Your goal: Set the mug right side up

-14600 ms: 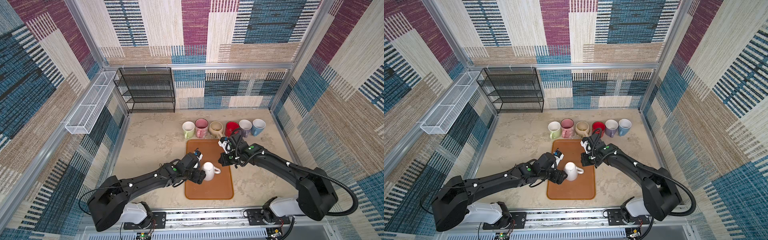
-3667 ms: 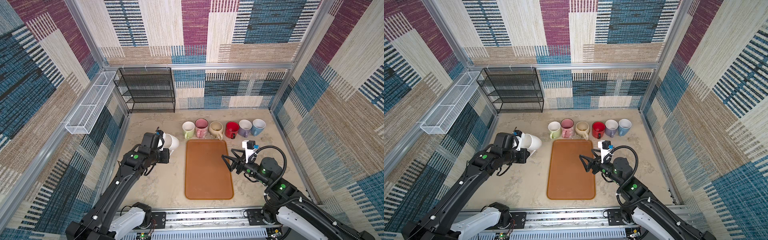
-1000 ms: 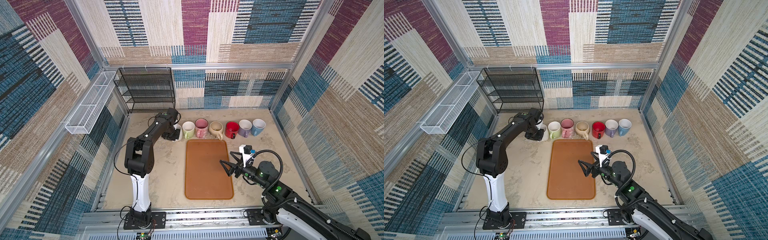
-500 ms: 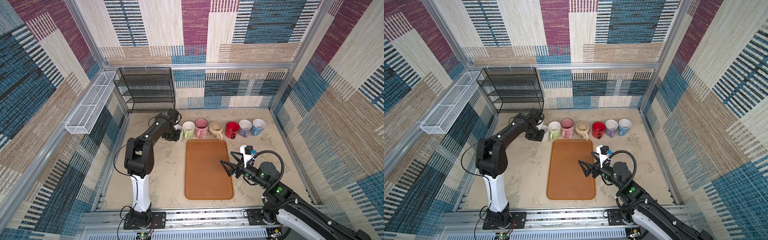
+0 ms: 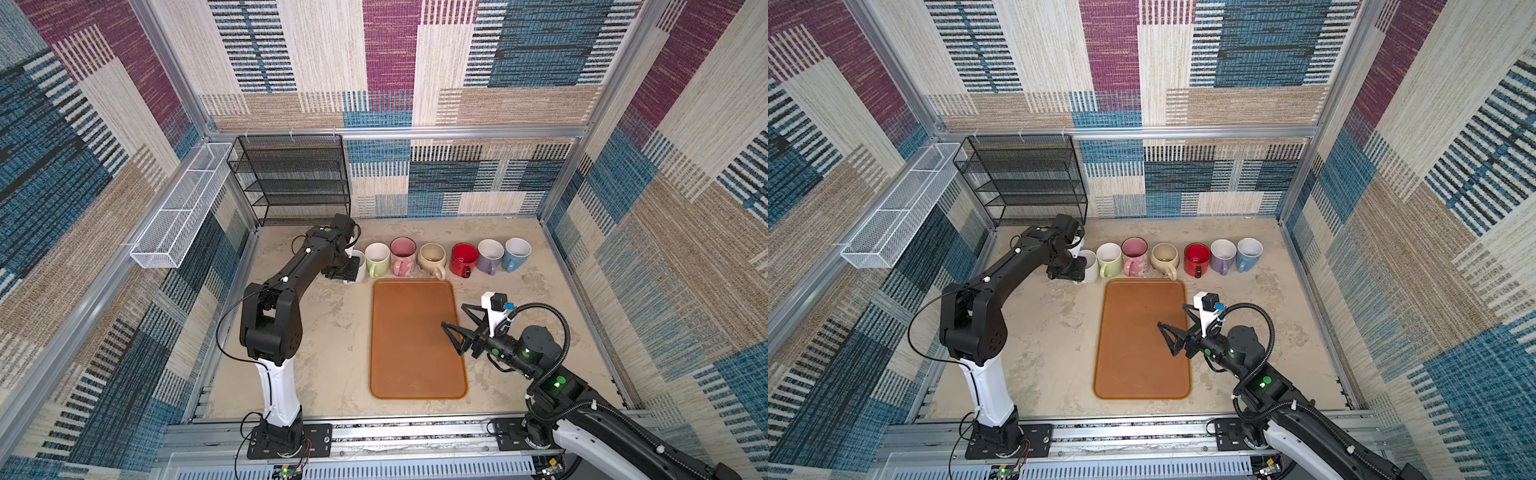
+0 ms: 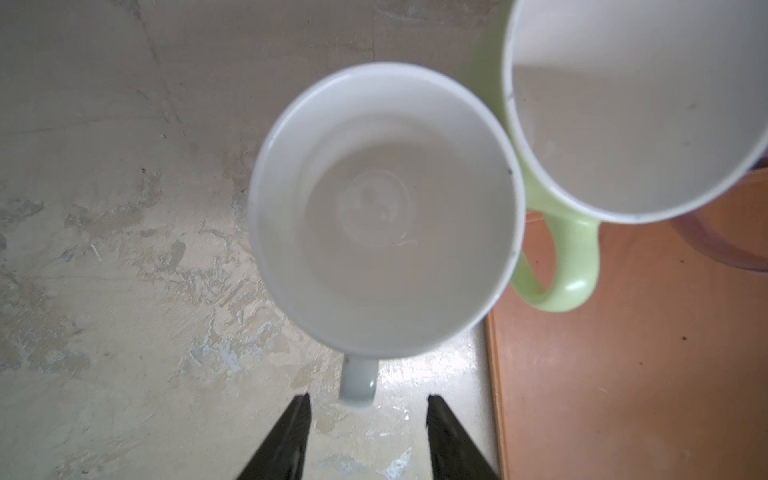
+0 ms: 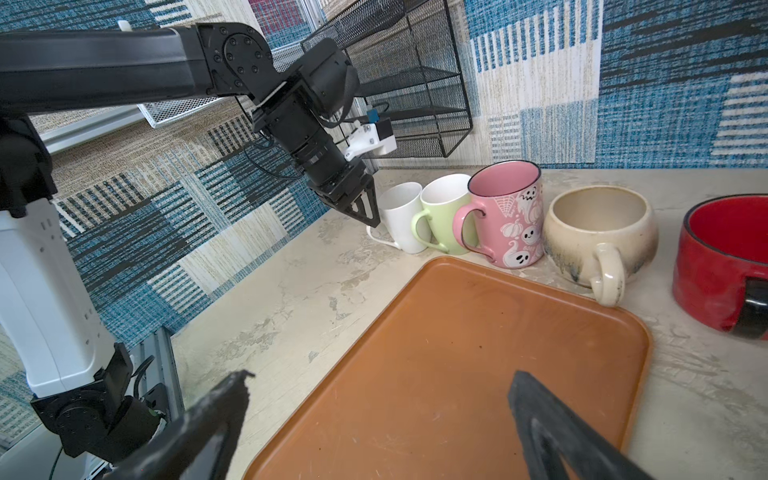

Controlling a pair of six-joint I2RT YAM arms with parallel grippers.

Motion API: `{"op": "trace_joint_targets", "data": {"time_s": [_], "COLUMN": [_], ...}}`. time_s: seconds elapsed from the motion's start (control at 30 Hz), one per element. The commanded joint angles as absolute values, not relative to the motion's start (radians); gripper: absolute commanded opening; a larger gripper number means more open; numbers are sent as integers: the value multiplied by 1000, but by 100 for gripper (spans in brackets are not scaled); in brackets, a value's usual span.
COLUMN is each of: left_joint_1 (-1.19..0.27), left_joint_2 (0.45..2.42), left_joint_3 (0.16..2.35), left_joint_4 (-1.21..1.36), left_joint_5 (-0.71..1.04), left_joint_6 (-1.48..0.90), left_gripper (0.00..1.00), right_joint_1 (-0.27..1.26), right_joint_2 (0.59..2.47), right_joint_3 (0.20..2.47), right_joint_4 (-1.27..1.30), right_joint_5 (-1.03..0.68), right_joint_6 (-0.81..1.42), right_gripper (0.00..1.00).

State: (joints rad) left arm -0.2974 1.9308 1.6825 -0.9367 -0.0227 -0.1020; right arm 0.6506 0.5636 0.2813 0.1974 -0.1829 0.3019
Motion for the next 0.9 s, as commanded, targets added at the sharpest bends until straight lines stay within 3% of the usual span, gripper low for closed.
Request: {"op": "trace_joint_targets", "data": {"time_s": [0.0, 0.13, 0.23, 0.3, 0.43, 0.53, 0.6, 0.87], "left_joint_1": [-298, -299, -298, -298, -296, -294, -293, -285], "left_joint_2": [1885, 1813, 1741, 1678, 1520, 1416, 1355, 1160], "left_joint_3": [1663, 1627, 1573, 1507, 1318, 1199, 1128, 819], "left_joint_4": [-906, -884, -849, -798, -633, -556, -528, -283], "left_joint_5": [-34, -32, -33, -40, -63, -95, -133, -276], "left_joint_6": [-101, -110, -118, -123, -153, -175, -185, -160], "left_gripper": [52, 54, 63, 75, 85, 89, 98, 99], "right_joint_1": [652, 651, 652, 652, 651, 651, 652, 630], "right_joint_2": [563, 558, 563, 572, 570, 524, 502, 663], "right_joint_3": [287, 291, 307, 325, 363, 307, 265, 187], "right_joint_4": [236, 225, 197, 168, 120, 225, 300, 536], "right_joint_5": [-172, -139, -58, 49, 347, 445, 483, 583], "right_joint_6": [285, 282, 281, 282, 292, 232, 203, 33], "right_gripper": [100, 100, 100, 100, 100, 100, 100, 100]}}
